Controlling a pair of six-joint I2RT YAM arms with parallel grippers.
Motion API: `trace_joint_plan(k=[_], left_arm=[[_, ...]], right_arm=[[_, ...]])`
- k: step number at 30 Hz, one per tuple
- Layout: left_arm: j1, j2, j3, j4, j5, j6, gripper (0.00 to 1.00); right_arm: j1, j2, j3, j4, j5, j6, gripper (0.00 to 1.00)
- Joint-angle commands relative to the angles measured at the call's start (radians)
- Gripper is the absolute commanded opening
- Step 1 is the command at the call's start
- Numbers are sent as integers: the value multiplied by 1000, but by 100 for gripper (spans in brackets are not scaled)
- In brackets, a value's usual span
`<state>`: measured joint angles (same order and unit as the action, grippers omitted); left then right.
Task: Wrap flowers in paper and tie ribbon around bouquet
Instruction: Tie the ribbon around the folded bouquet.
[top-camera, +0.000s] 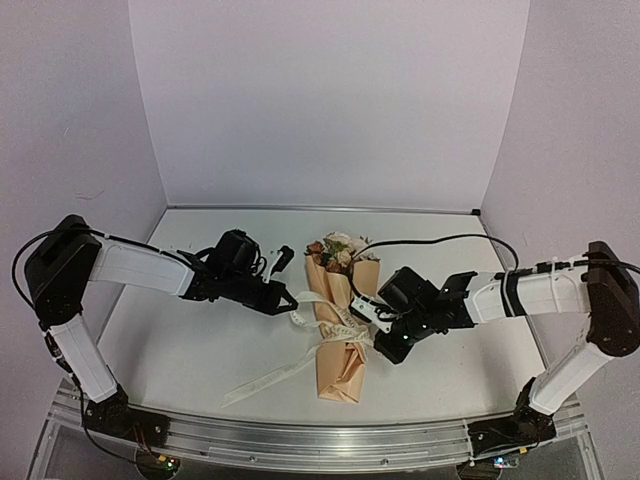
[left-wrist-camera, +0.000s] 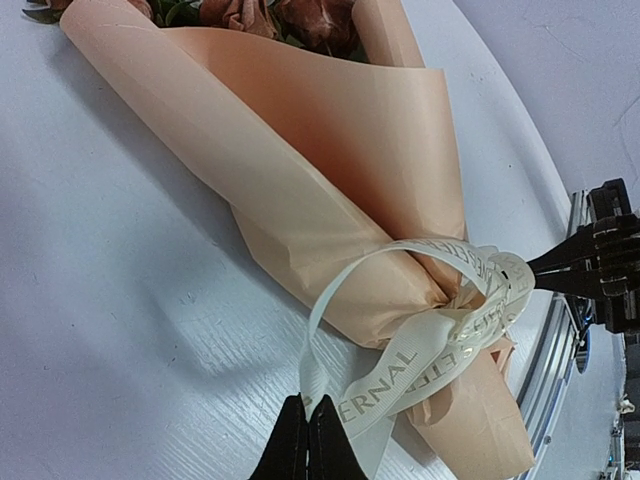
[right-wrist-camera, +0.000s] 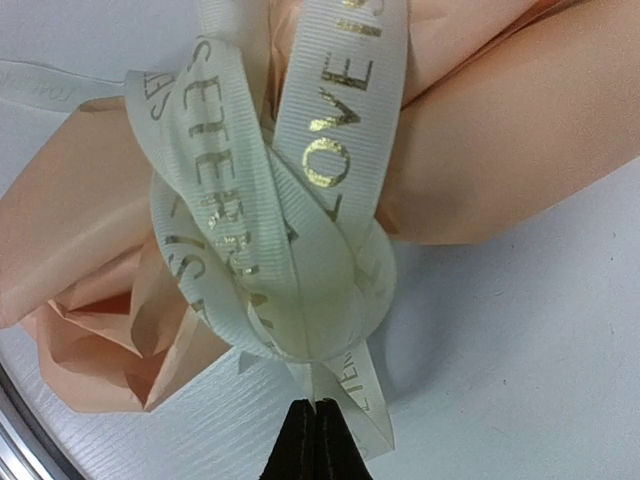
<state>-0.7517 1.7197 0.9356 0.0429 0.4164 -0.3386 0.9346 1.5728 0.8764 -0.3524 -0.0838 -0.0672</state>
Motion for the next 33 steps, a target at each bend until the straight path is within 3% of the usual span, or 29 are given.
trace_joint_plan(k=[1, 16, 23, 33], left_arm=[[5, 2, 42, 12, -1, 15, 0], [-2, 47, 115, 50, 77, 12, 13], [-14, 48, 131, 28, 78, 32, 14], [-23, 73, 157, 13, 121, 49, 14]], right_arm=[[10, -63, -25, -42, 53, 20, 0], [38, -69, -26, -86, 101, 60, 0], [38, -82, 16, -131, 245, 121, 0], [83, -71, 44, -206, 196, 153, 0]])
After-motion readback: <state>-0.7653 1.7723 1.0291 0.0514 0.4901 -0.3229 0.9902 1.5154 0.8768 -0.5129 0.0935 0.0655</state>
